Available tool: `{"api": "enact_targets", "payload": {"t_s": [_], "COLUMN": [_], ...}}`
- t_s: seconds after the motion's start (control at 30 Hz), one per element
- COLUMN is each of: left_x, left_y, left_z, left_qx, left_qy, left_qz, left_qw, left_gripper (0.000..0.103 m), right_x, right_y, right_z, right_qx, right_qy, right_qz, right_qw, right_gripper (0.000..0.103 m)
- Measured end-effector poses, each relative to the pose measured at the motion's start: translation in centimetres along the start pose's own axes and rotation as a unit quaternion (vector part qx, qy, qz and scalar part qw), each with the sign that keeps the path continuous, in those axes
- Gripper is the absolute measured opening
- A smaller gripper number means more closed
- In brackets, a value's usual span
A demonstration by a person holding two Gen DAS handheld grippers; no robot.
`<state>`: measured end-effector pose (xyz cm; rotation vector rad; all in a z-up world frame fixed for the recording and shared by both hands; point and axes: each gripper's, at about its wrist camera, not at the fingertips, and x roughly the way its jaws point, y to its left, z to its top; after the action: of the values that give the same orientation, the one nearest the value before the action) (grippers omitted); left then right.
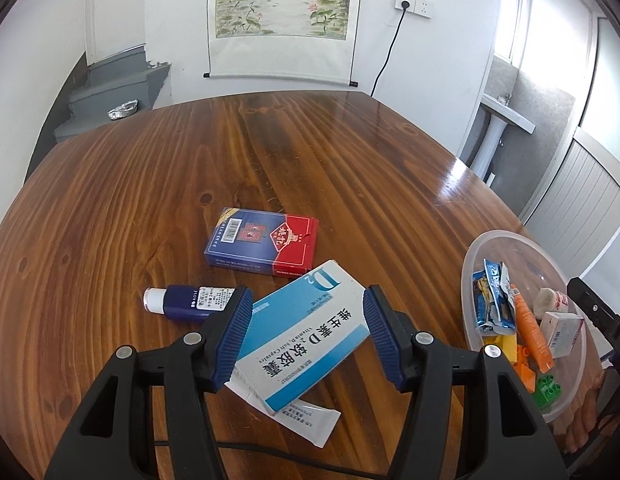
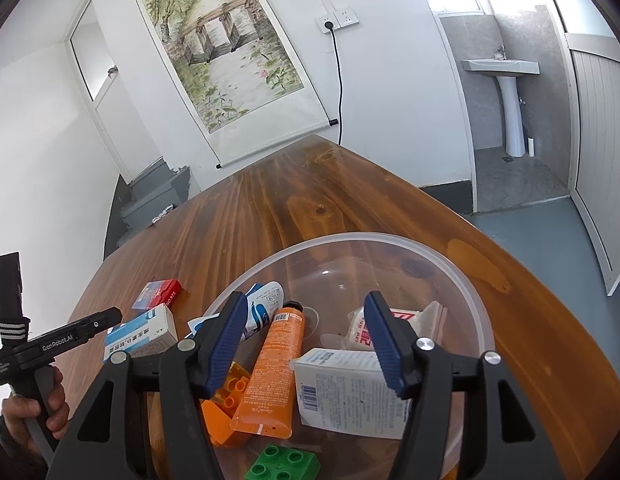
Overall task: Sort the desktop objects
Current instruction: 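Move the left tool onto the dark blue inhaler while the right tool moves over the vitamin D box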
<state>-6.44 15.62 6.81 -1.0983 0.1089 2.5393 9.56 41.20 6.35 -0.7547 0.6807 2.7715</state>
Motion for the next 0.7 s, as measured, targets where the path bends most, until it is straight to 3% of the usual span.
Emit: {"api": "enact_targets", "payload": {"t_s": [0.37, 0.53, 0.7], "left_x": [-1.2, -1.0, -0.2], "left_y": [4.1, 6.8, 9.8], "left_z": [0.9, 1.1, 1.4], "left_qx": [-0.034, -0.048, -0.070], "left_qy": [-0.015, -0.013, -0.006], "left_qz": [0.010, 0.023, 0.036], "left_qw": [0.9993, 0.9985, 0.9969], "left_gripper": [0.061, 0.061, 0.061], "right_x": [-0.6, -0.4, 0.4], "right_y": [2.5, 4.1, 8.2], "right_z": [-1.0, -1.2, -1.0], "right_qx": [-0.054, -0.037, -0.048], "right_qy": [-0.026, -0.006, 0.033], "right_qz": [-0.043, -0.019, 0.028], "right_qw": [0.997, 0.999, 0.998], "right_gripper": [0.070, 0.070, 0.074]}}
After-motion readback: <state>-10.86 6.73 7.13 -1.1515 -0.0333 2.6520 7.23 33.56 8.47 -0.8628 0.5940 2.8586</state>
